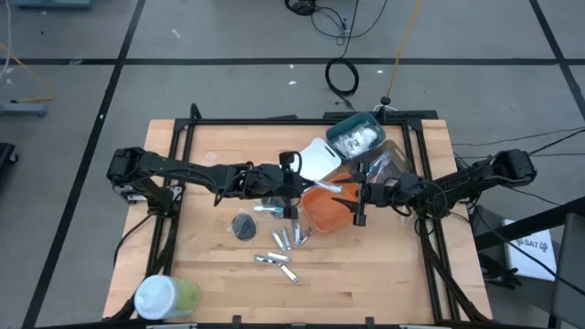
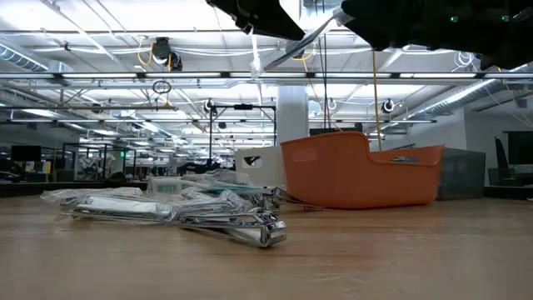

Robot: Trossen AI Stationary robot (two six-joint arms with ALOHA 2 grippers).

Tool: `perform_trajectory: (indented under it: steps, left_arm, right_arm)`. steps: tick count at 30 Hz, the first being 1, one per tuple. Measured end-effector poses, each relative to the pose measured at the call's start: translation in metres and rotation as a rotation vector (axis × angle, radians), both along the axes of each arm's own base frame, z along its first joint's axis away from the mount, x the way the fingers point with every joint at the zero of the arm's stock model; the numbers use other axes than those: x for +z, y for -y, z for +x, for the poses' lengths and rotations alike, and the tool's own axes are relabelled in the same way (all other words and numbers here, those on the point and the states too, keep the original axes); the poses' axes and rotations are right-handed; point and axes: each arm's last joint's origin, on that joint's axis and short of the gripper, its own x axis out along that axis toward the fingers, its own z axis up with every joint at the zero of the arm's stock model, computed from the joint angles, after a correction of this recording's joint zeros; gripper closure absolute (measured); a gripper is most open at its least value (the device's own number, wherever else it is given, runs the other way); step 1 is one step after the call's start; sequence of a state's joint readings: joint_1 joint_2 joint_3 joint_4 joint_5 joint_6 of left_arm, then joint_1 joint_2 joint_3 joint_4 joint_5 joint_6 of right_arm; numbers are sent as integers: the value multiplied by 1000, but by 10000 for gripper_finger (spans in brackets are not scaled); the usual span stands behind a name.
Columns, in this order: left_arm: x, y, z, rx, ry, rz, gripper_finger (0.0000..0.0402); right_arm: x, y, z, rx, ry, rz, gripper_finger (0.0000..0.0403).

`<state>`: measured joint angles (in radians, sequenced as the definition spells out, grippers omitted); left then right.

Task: Pick & Place Travel size toiletries
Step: Put the blue toothbrush into the black bin

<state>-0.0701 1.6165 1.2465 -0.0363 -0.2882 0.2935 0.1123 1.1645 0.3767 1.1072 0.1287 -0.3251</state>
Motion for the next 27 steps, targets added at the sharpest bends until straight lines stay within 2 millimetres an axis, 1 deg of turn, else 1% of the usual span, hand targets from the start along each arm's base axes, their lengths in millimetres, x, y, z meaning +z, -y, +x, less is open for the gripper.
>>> perform_trajectory:
  steps: [4, 10, 11, 15, 19, 22, 24, 27]
  left_arm:
    - [-1, -3, 0, 10, -7, -6, 401]
    - [-1, -3, 0, 11, -14, -9, 401]
    - [-1, -3, 0, 12, -14, -9, 401]
    - [-1, -3, 0, 13, -14, -8, 400]
    - [-1, -4, -1, 58, -2, -22, 388]
    - [7, 1, -8, 142, 14, 28, 362]
    - [18, 6, -15, 202, 54, 65, 335]
    - [29, 13, -26, 287, 73, 111, 292]
  right_arm:
    - [0, 0, 0, -2, 1, -7, 261]
    - [0, 0, 0, -11, 2, -36, 359]
    - [1, 0, 0, -12, 2, -38, 364]
    - [1, 1, 0, -21, 2, -47, 364]
    - [2, 3, -2, -107, -6, -32, 364]
    - [6, 7, -8, -196, -32, -21, 364]
    - [10, 9, -15, -258, -51, -11, 364]
    - [16, 13, -28, -376, -84, 12, 364]
